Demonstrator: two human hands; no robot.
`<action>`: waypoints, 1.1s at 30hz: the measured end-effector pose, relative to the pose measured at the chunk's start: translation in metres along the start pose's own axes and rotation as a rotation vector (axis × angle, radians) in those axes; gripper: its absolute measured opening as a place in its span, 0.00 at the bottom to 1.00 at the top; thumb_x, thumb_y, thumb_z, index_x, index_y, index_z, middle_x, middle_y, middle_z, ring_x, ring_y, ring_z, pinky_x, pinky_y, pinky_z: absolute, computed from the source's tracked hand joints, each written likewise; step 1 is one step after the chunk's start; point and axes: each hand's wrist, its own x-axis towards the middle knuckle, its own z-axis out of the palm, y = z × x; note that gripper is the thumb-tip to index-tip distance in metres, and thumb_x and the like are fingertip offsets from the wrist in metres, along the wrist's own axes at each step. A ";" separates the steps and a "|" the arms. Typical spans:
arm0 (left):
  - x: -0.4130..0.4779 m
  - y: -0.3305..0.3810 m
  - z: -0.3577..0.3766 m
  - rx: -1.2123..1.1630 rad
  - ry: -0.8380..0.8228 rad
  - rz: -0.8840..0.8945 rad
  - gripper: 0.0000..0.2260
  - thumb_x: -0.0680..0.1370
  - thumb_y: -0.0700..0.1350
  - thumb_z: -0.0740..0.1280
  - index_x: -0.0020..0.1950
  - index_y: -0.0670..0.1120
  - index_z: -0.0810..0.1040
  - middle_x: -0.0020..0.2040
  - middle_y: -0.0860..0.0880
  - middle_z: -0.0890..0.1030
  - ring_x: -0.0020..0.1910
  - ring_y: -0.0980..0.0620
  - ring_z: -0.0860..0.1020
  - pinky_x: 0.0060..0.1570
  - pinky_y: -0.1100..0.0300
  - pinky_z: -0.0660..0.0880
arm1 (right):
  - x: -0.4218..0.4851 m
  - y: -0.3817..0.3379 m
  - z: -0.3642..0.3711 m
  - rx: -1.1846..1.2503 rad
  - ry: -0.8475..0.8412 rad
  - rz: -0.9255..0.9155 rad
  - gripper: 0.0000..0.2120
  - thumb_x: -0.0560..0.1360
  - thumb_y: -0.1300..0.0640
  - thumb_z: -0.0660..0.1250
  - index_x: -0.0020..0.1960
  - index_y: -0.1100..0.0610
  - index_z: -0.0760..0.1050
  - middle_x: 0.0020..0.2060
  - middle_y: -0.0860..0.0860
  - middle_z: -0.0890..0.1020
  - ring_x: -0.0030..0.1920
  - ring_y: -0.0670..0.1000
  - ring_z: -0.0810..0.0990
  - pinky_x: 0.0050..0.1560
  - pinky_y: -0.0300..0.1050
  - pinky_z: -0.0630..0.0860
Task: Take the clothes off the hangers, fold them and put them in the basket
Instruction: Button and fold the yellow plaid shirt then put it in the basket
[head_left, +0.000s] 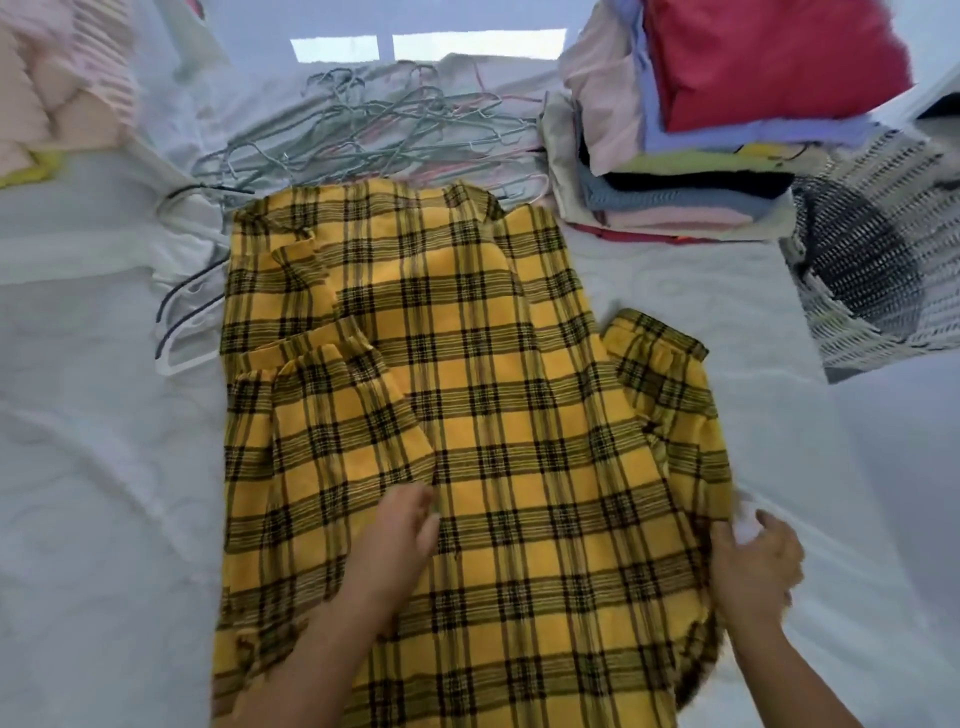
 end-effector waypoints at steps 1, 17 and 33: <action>0.012 0.025 0.006 -0.013 -0.001 0.041 0.13 0.81 0.46 0.59 0.65 0.48 0.71 0.60 0.51 0.71 0.51 0.58 0.71 0.50 0.64 0.69 | 0.008 0.001 -0.006 0.095 -0.058 0.092 0.31 0.74 0.49 0.62 0.70 0.67 0.62 0.69 0.65 0.65 0.68 0.65 0.63 0.66 0.63 0.61; 0.137 0.169 0.025 0.735 -0.096 0.558 0.12 0.78 0.41 0.59 0.60 0.44 0.75 0.57 0.46 0.74 0.57 0.47 0.70 0.57 0.54 0.70 | 0.007 -0.050 -0.039 0.630 -0.953 0.341 0.08 0.77 0.61 0.62 0.53 0.62 0.77 0.43 0.62 0.84 0.47 0.63 0.82 0.48 0.56 0.78; 0.000 -0.051 -0.037 0.019 0.140 -0.235 0.19 0.80 0.49 0.59 0.70 0.46 0.65 0.66 0.49 0.70 0.63 0.50 0.72 0.57 0.59 0.70 | -0.130 -0.074 0.056 -0.229 -1.388 -0.034 0.18 0.79 0.43 0.57 0.42 0.53 0.78 0.30 0.44 0.80 0.30 0.38 0.77 0.36 0.32 0.72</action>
